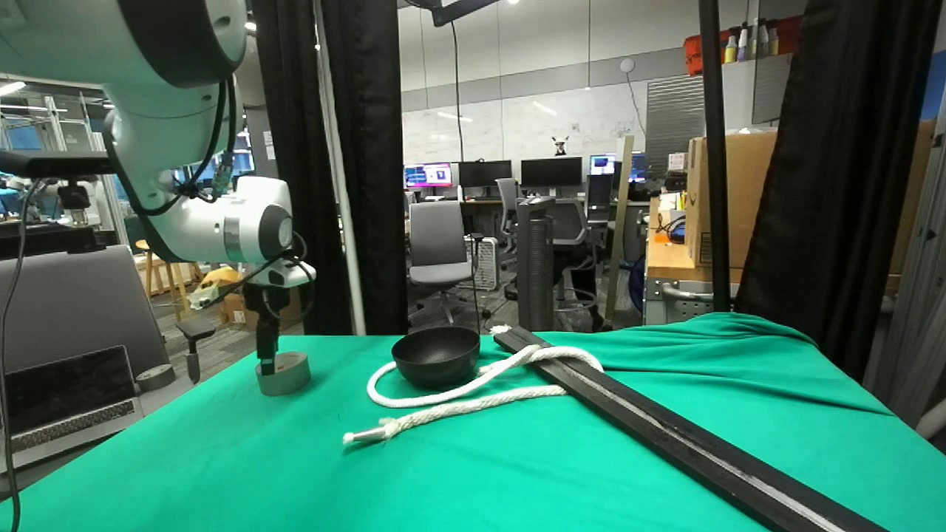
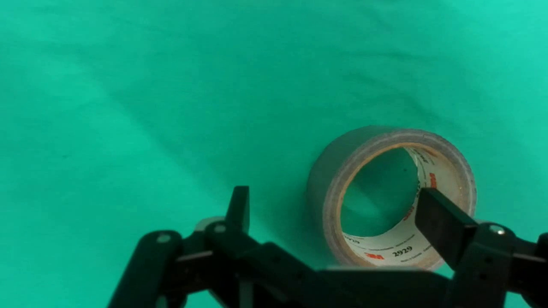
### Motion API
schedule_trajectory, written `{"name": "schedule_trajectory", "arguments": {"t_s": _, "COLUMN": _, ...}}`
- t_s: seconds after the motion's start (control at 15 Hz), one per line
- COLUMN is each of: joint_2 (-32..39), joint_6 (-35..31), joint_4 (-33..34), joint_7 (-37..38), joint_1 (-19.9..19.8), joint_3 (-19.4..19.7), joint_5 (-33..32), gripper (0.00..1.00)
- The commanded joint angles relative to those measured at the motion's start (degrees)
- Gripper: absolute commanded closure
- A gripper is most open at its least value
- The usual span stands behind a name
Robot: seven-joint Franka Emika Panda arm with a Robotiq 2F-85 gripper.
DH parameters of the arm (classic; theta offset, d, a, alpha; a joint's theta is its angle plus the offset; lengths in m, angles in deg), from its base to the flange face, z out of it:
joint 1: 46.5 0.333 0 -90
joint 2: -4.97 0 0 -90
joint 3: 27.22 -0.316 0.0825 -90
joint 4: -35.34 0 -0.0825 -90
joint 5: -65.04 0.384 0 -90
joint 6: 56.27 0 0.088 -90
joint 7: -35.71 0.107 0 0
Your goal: Put the gray tape in the black bowl
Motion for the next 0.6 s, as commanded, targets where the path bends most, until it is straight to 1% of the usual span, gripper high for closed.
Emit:
{"name": "schedule_trajectory", "arguments": {"t_s": 0.0, "joint_2": 1.97, "joint_6": -1.78, "joint_4": 1.49, "joint_7": 1.68, "joint_1": 0.94, "joint_3": 1.45, "joint_5": -0.33, "gripper": 0.00}}
{"name": "schedule_trajectory", "arguments": {"t_s": 0.53, "joint_2": 3.41, "joint_6": -2.59, "joint_4": 1.51, "joint_7": 1.65, "joint_1": 0.95, "joint_3": 2.01, "joint_5": -0.19, "gripper": 0.00}}
